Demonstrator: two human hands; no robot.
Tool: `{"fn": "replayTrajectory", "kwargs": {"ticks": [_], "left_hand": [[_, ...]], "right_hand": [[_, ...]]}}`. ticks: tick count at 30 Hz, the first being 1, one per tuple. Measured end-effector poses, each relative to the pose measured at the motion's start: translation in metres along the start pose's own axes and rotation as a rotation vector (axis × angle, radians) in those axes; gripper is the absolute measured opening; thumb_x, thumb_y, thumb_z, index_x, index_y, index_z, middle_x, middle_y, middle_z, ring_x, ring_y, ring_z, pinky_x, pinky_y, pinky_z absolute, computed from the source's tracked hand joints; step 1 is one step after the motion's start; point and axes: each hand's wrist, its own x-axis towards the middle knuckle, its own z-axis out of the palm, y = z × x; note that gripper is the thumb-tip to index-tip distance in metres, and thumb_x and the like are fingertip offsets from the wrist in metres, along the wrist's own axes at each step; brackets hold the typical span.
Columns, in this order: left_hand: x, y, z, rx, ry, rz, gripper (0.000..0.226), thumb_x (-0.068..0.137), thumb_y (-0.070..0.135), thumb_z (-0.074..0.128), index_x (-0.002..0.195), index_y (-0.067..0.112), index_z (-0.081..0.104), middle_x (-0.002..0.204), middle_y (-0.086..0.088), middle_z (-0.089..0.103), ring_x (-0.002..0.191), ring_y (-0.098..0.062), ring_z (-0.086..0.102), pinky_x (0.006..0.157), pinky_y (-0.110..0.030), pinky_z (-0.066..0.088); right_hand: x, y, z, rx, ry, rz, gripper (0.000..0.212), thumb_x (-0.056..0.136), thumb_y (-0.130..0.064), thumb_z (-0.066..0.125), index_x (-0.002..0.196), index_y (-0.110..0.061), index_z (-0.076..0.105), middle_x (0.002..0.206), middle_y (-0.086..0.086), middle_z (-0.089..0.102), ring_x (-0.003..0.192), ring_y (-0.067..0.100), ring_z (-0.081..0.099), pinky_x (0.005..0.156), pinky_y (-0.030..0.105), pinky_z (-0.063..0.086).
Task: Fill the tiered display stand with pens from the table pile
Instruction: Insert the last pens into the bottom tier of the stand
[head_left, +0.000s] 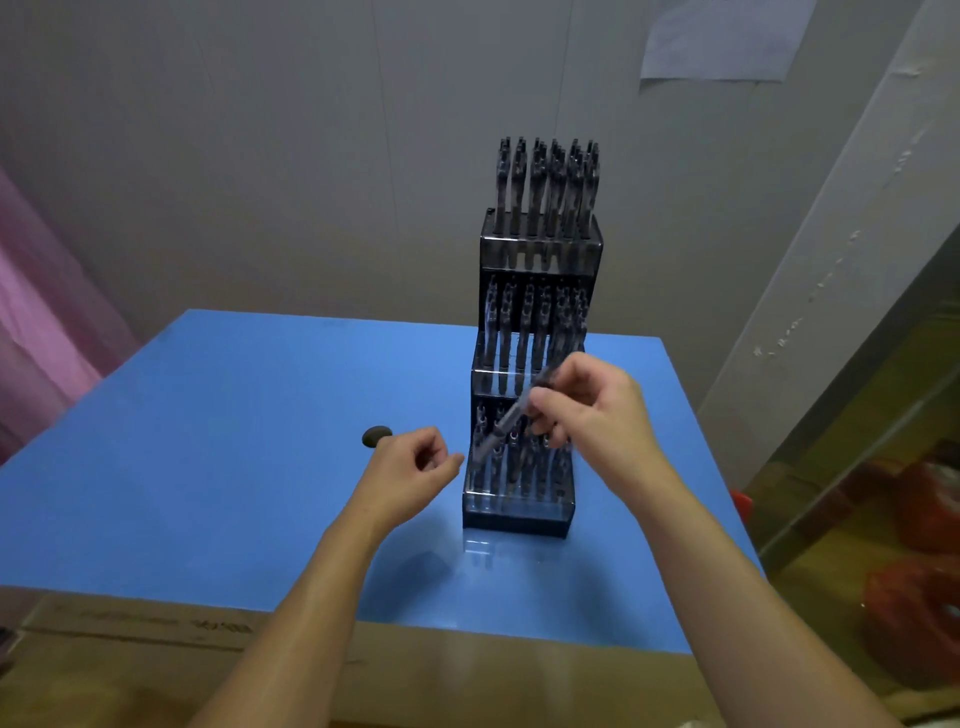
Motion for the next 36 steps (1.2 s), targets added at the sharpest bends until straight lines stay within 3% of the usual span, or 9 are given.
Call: {"fn": "replayTrajectory", "kwargs": {"ticks": [3,5,8,11,14,20,36], "left_hand": [[0.01,-0.021,0.008,0.09,0.024,-0.088,0.036,0.096,0.028,0.066,0.068,0.014,0.049,0.059,0.006,0.046,0.056,-0.012,0.041,0.056,-0.027,0.039],[0.018,-0.03,0.014,0.182,0.067,-0.136,0.039,0.1,0.034,0.058,0.068,0.016,0.047,0.059,0.004,0.049,0.058,-0.018,0.045,0.057,-0.031,0.038],[0.031,-0.031,0.02,0.387,0.108,-0.14,0.039,0.104,0.036,0.044,0.071,0.016,0.046,0.063,0.0,0.053,0.065,-0.024,0.05,0.056,-0.033,0.036],[0.047,-0.023,0.023,0.521,0.117,-0.133,0.037,0.105,0.034,0.037,0.075,0.014,0.047,0.072,-0.002,0.058,0.071,-0.026,0.051,0.059,-0.033,0.039],[0.061,-0.019,0.022,0.633,0.09,-0.109,0.035,0.105,0.033,0.036,0.082,0.011,0.051,0.08,-0.003,0.06,0.075,-0.03,0.054,0.067,-0.035,0.044],[0.076,-0.02,0.02,0.725,0.019,-0.06,0.031,0.104,0.033,0.035,0.087,0.013,0.051,0.087,-0.005,0.06,0.078,-0.031,0.056,0.067,-0.035,0.045],[0.081,-0.024,0.019,0.776,-0.024,-0.044,0.028,0.104,0.031,0.036,0.096,0.011,0.054,0.092,-0.005,0.057,0.079,-0.03,0.054,0.069,-0.036,0.045]], "right_hand": [[-0.002,0.006,-0.018,-0.066,0.068,0.084,0.024,0.084,0.006,0.065,0.067,-0.004,0.052,0.066,0.018,0.072,0.062,0.033,0.073,0.058,0.044,0.061],[-0.003,0.016,-0.021,-0.234,0.096,0.083,0.023,0.083,-0.001,0.065,0.065,-0.007,0.052,0.063,0.014,0.071,0.063,0.031,0.073,0.064,0.045,0.063],[-0.007,0.031,-0.016,-0.453,0.099,0.027,0.027,0.088,-0.013,0.068,0.067,-0.014,0.051,0.059,0.003,0.062,0.056,0.016,0.059,0.054,0.016,0.048],[-0.009,0.042,-0.007,-0.527,0.089,0.001,0.028,0.092,-0.017,0.067,0.07,-0.016,0.05,0.059,0.0,0.056,0.053,0.009,0.048,0.051,0.013,0.04],[-0.01,0.05,0.001,-0.539,0.067,0.029,0.028,0.094,-0.02,0.065,0.072,-0.017,0.049,0.061,-0.001,0.056,0.054,0.01,0.049,0.049,0.014,0.035],[-0.011,0.052,0.011,-0.557,0.044,0.078,0.027,0.095,-0.023,0.063,0.073,-0.015,0.048,0.069,0.002,0.059,0.063,0.019,0.057,0.056,0.033,0.05],[-0.009,0.041,0.015,-0.648,0.033,0.122,0.028,0.095,-0.02,0.06,0.072,-0.017,0.045,0.069,-0.001,0.053,0.061,0.012,0.049,0.05,0.023,0.038]]}}
